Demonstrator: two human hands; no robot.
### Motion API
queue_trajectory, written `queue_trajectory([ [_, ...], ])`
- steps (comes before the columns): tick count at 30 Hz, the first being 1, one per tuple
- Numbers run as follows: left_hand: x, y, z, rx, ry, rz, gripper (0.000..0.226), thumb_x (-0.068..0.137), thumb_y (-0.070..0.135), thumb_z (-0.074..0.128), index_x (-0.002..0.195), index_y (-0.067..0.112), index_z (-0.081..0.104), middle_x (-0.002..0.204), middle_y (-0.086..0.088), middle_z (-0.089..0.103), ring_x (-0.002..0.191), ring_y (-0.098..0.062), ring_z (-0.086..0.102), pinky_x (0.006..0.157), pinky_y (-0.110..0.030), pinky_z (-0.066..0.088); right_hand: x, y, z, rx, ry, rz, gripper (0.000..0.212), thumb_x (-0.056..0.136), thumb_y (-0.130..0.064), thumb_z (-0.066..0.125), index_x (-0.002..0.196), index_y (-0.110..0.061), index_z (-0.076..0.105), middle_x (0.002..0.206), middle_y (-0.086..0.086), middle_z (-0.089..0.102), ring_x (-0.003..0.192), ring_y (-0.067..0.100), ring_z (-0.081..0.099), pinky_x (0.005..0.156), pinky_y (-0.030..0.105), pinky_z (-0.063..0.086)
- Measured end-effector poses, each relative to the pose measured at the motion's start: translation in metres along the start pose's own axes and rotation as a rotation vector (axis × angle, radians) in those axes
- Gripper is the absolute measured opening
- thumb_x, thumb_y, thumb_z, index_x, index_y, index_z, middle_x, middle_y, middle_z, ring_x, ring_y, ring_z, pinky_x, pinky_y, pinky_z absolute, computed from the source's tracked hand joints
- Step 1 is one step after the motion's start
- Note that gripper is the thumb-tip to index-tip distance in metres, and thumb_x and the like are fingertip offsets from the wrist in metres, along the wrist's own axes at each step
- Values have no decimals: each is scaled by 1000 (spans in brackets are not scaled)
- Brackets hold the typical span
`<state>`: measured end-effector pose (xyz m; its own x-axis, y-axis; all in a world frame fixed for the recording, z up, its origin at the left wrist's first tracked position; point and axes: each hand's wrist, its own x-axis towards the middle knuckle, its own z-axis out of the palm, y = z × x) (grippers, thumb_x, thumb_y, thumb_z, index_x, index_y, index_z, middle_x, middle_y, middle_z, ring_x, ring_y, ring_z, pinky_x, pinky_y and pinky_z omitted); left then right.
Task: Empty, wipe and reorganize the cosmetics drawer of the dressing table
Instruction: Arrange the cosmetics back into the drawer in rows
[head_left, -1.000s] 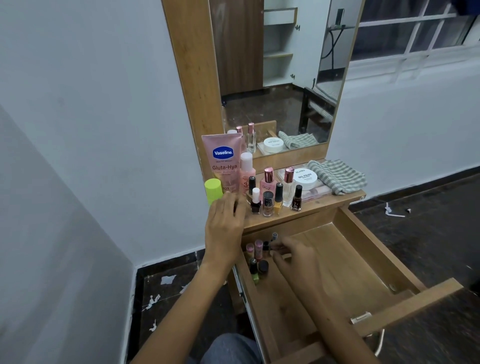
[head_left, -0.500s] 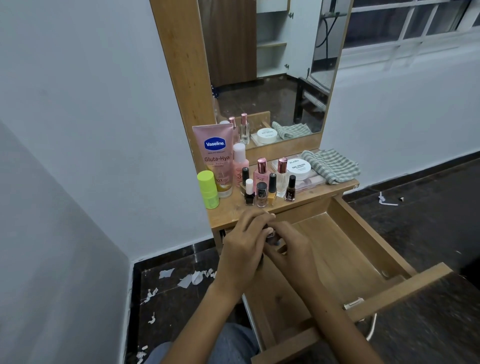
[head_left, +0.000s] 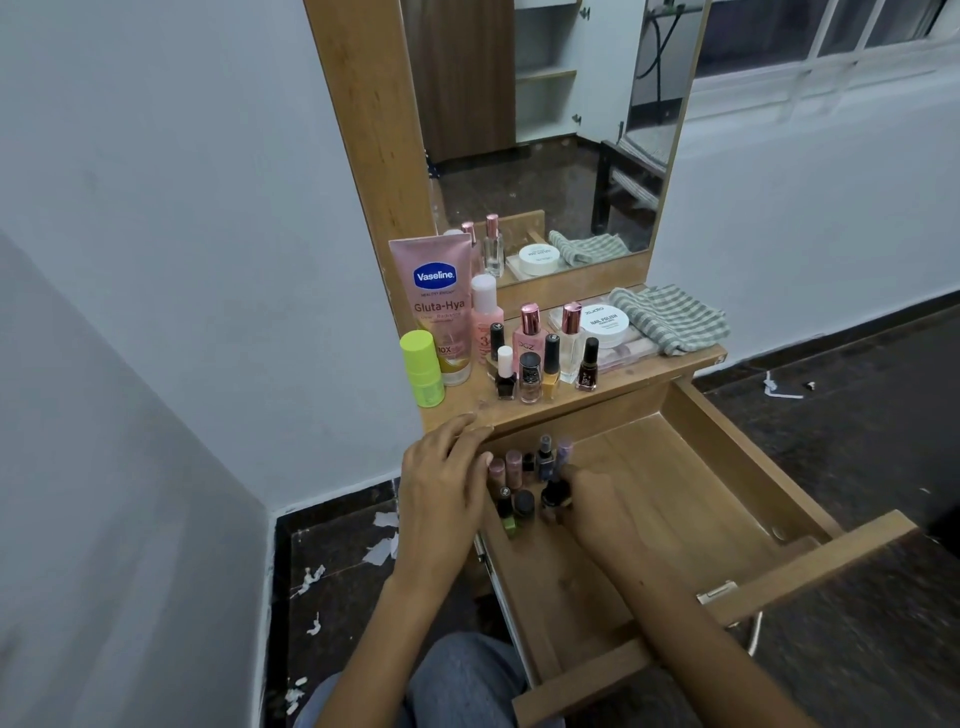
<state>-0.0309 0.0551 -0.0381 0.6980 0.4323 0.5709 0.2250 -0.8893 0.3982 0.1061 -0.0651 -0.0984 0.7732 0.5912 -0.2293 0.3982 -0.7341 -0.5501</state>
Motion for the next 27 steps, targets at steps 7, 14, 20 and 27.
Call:
queue_trajectory([
  [7,3,6,5,26,54,22,28,84,4,68,111,10,67,118,-6,64,109,-20,56,91,-38,45,-2,-7,5,-109,29,-79,27,90,-12,53,117,-11,58,113,15,62,104,32,60,85,38,47],
  [14,19,21,15,115,104,147,35,87,5,63,122,8,63,126,-7,61,116,-23,53,95,-34,39,-20,7,-10,125,224,-75,37,81,1,59,110,-21,62,99,-3,63,87,12,60,70,25,51],
  [20,45,29,35,336,32,265,56,87,5,62,140,7,45,146,-10,43,133,-29,39,101,-41,32,-30,-10,-24,296,515,-199,14,85,-10,64,96,-17,67,88,-4,67,79,10,62,68,31,55],
  [27,54,27,39,210,132,280,23,86,8,66,109,4,66,113,-13,64,111,-28,56,97,-37,39,-31,-11,-25,325,577,-279,16,83,-9,67,95,-20,66,91,-9,66,81,4,62,67,29,57],
])
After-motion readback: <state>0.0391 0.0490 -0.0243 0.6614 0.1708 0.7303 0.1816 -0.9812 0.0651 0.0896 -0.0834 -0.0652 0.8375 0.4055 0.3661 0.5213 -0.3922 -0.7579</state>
